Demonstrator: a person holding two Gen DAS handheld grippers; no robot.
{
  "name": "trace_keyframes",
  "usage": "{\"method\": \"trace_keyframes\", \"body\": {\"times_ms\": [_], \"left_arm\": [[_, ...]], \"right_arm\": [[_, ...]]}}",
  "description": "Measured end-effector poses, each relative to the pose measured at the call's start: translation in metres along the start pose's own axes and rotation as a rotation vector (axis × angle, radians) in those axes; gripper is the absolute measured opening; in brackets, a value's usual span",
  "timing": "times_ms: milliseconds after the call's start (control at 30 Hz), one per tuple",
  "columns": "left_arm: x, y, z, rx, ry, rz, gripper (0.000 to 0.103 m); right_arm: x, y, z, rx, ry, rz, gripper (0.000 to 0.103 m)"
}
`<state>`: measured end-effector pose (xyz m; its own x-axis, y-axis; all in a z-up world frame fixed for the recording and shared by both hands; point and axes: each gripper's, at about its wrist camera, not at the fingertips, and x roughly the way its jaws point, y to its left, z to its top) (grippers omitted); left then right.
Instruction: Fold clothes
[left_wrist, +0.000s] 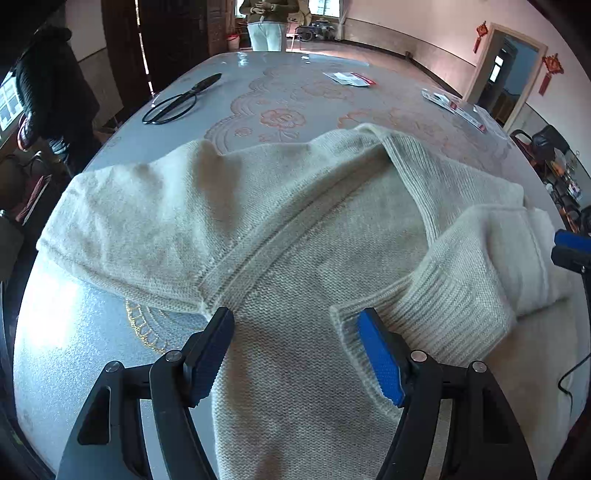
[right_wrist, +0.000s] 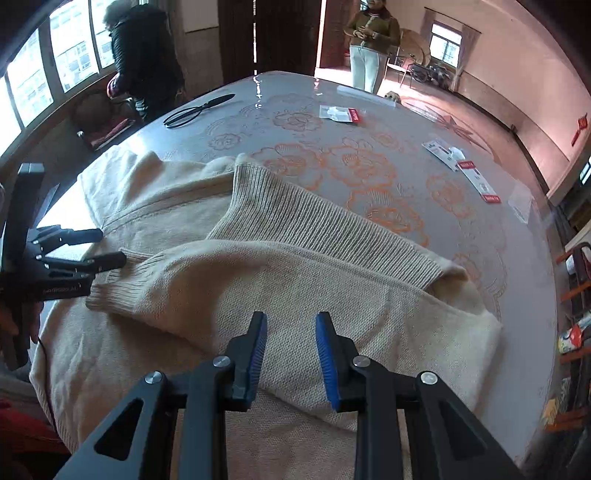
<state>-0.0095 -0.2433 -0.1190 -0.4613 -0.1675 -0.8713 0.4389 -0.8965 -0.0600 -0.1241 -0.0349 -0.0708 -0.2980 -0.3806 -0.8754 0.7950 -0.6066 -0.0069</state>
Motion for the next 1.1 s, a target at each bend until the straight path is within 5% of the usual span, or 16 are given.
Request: {"method": "trace_keyframes", "body": {"times_ms": [333,533,633,867,967,1033,1100], "left_arm": [[0.003,-0.023,0.0,0.121,-0.082,0.114,0.076],[0.004,-0.015,0.004,0.093,-0.073,0.093,0.076],[-0.008,0.003,0.006,0.017,-0.107,0.091,0.076],[-0.024,0.053,0.004,-0.107,-0.119,0.119,0.076],[-0.028,0.068,-0.003,-0.132,-0.115,0.103,0.076],[-0.031,0.078,-0.008,-0.148,-0.118,0.097,0.076],[-0.034,0.084,-0.012,-0.165,-0.12,0.09,0.076]], "right_arm": [[0.026,-0.012,0.029,0.194,0.06,0.187,0.027],[0.034,0.05,0.042,0.002,0.072,0.242,0.027],[0.039,0.1,0.063,-0.2,0.091,0.232,0.027],[0.098,0.179,0.078,-0.547,0.351,0.184,0.027],[0.108,0.185,0.077,-0.578,0.367,0.176,0.025],[0.107,0.178,0.084,-0.508,0.359,0.179,0.007],[0.101,0.167,0.098,-0.422,0.308,0.191,0.004]]}}
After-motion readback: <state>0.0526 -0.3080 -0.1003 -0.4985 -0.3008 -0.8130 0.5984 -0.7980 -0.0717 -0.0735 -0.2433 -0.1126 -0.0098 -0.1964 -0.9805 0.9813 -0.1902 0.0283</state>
